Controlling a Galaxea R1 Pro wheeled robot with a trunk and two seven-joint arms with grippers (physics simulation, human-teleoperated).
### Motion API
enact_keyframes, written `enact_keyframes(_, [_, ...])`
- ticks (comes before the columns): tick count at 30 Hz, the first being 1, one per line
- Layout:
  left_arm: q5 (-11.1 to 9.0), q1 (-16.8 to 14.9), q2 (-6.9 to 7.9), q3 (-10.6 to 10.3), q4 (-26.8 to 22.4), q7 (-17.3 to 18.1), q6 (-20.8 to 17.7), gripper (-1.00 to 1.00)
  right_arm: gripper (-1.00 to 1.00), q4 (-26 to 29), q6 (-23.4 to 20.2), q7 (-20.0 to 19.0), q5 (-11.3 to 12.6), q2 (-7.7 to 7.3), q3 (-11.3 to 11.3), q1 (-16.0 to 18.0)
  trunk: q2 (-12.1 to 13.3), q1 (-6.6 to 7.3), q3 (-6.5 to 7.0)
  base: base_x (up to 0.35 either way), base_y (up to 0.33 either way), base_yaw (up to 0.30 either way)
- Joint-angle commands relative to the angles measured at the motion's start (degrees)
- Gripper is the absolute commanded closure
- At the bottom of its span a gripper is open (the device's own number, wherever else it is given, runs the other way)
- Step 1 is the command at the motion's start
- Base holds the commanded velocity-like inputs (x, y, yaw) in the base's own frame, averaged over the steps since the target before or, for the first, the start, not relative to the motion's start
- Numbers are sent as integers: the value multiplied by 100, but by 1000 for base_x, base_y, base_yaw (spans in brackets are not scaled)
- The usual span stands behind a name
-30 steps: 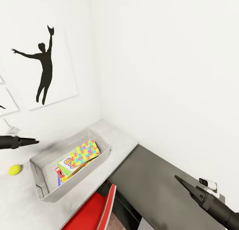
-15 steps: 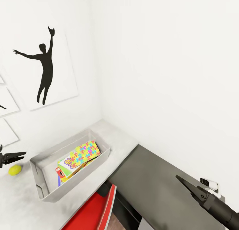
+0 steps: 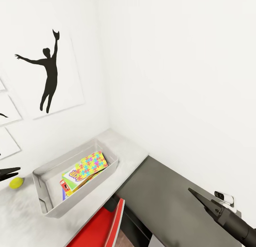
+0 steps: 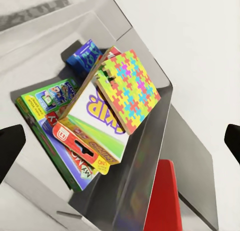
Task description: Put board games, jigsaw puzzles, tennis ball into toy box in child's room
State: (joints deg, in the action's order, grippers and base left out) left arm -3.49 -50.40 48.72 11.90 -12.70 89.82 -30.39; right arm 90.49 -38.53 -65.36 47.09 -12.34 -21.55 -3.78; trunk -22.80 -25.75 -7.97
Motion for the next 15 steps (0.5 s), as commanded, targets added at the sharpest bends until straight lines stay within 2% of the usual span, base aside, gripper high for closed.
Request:
enact_keyframes(1, [-28,-5,2,-25,5,18,-56,-100,-100,4,-42,8,37,-3,1,0,-11,-4,-11,0,0,1])
enact_keyframes(9, [-29,-5,-17,-23,13,18,-39,-100,-100,4,-41,8,37,-5,-6,0,-11,-4,-8,-26,0,3])
enact_keyframes(15, [-29,-5,-15,-21,13,18,-38,-100,-100,4,-41,7,37,-5,-14,0,-11,-4,22,-198,0,105])
